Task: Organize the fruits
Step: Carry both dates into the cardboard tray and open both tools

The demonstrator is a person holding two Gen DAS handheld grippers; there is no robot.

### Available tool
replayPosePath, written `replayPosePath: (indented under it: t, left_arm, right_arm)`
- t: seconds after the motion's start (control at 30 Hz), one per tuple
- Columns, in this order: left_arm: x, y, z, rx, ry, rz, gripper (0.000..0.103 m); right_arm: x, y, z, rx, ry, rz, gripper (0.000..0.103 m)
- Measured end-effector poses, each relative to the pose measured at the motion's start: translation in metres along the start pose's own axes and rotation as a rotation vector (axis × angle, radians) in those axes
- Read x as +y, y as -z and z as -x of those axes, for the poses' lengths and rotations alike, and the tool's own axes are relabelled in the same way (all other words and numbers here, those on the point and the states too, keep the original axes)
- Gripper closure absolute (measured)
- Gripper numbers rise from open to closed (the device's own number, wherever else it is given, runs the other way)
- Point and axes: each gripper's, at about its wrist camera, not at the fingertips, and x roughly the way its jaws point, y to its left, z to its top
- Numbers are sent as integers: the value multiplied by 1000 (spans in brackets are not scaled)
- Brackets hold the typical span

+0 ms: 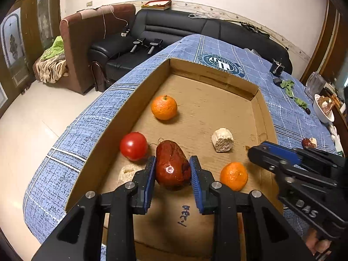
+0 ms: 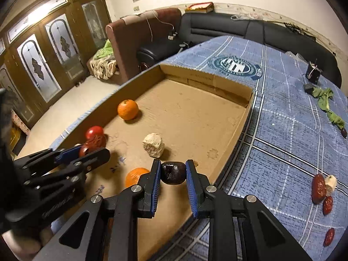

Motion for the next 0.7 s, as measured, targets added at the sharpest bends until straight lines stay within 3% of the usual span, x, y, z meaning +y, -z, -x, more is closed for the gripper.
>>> replayPosePath:
  t: [0.1,0.23,0.37,0.43,0.53,0.7]
  left_arm:
    - [-1,0,-1,-1,4,0,71]
    - [0,-1,3,-11,6,3,58]
    - [5,-2,11,-22,8,26,53]
    - [7,-2,18,-35,20,38,38]
    - [8,-3,32,-72,50,70,24]
    - [-6,-2,53,-114,113,75,19]
  right_arm:
    - [0,-1,-10,19,2,3,77]
    - [1,-2,-13,19,7,2,76]
    - [-1,-4,-8,7,6,-8,76]
    - [-4,-4,-1,-10,-5,-28,76]
    - [-11,-3,19,-50,-26,-63,75]
    - [-39,6,61,-131,-9,-135,75]
